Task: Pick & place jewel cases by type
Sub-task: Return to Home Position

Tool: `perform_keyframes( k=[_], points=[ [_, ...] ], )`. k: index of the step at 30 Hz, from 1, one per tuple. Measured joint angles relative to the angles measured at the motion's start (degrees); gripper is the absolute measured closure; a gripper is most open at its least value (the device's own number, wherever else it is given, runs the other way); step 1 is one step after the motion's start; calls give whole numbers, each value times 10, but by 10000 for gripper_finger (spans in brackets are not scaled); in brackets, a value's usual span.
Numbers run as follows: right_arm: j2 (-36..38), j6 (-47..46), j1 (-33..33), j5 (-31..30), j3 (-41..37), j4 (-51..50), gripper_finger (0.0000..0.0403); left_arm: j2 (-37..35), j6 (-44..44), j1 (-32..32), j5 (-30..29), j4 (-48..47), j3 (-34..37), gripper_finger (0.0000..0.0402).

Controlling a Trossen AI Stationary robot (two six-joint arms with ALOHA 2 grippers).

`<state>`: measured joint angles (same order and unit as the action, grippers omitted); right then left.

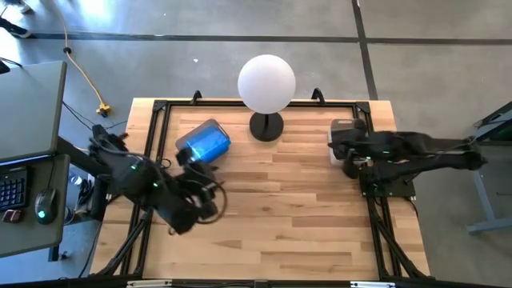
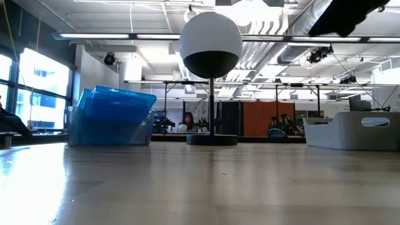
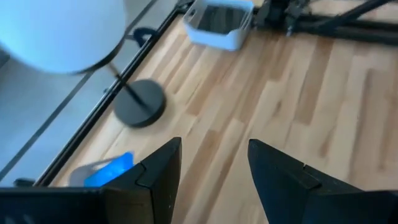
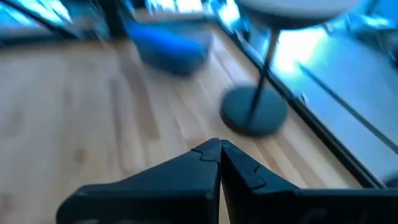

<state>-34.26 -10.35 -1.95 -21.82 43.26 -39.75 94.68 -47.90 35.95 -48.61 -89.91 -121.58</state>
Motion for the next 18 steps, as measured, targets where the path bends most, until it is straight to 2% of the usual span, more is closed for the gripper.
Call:
perform_keyframes(
  k=[3,6,8,10,13,16,18],
  points=[
    [68,2,-42,-12,-10,13,403,-84,-16,6,1,1,108,220],
    [120,15,-74,-12,-24,15,403,-198,2,5,26,6,247,220],
    [148,16,-88,-17,-39,26,403,-277,-18,4,26,61,349,220],
    [169,14,-95,-27,-56,59,403,-360,-4,4,33,153,455,220],
    [189,29,-98,-28,-100,111,402,-481,75,4,67,337,615,220],
    [202,61,-98,-3,-155,166,403,-597,173,4,122,528,773,220],
    [211,75,-98,30,-189,206,402,-677,236,4,138,634,869,220]
  ],
)
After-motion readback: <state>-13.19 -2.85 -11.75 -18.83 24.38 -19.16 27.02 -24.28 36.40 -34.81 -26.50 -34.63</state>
